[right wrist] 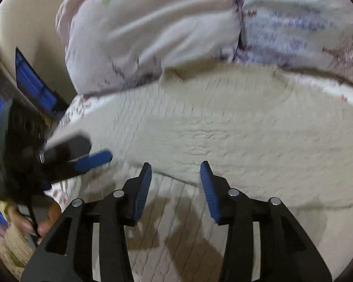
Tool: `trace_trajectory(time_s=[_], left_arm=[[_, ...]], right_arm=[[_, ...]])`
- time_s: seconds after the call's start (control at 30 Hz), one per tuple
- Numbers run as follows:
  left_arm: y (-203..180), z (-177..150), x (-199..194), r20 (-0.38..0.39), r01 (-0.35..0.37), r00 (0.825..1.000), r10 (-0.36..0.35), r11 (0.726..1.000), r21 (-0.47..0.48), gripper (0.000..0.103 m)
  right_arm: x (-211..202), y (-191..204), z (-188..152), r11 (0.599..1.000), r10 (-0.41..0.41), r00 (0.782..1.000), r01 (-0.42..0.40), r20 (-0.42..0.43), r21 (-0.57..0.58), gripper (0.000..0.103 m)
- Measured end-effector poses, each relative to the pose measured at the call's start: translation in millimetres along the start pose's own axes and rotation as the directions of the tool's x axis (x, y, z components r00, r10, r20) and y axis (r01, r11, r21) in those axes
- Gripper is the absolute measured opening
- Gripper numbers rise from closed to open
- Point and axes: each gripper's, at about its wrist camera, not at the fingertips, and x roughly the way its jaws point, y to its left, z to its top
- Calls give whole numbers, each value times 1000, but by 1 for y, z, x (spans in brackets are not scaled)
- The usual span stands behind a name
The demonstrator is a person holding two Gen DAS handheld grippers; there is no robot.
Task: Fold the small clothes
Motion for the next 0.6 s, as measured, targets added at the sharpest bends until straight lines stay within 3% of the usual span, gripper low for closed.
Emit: trace_trajectory(time_s=[0.1, 0.17, 0.37, 0.47, 0.6], left_arm=[[1, -3, 11, -37, -3, 999, 2, 1000, -30, 87], [3, -3, 18, -63, -8, 998, 4, 998, -68, 83], [12, -3, 31, -73, -60, 996, 50, 987, -146, 62], [15, 0, 39, -82, -63, 995, 50, 983, -171, 41], [17, 4, 57, -104, -90, 992, 75, 985, -150, 9]], right_arm=[[-14, -25, -11, 992, 38, 999, -41, 23, 121, 55], [-31, -51, -18, 973, 54, 997, -64, 50, 221, 56], [-77, -144, -50, 829, -4, 990, -75, 139, 554, 56], [-91, -184, -66, 728, -36, 977, -119, 211, 675, 52], [-103, -202, -70, 698, -132, 958, -94, 256, 710, 51]])
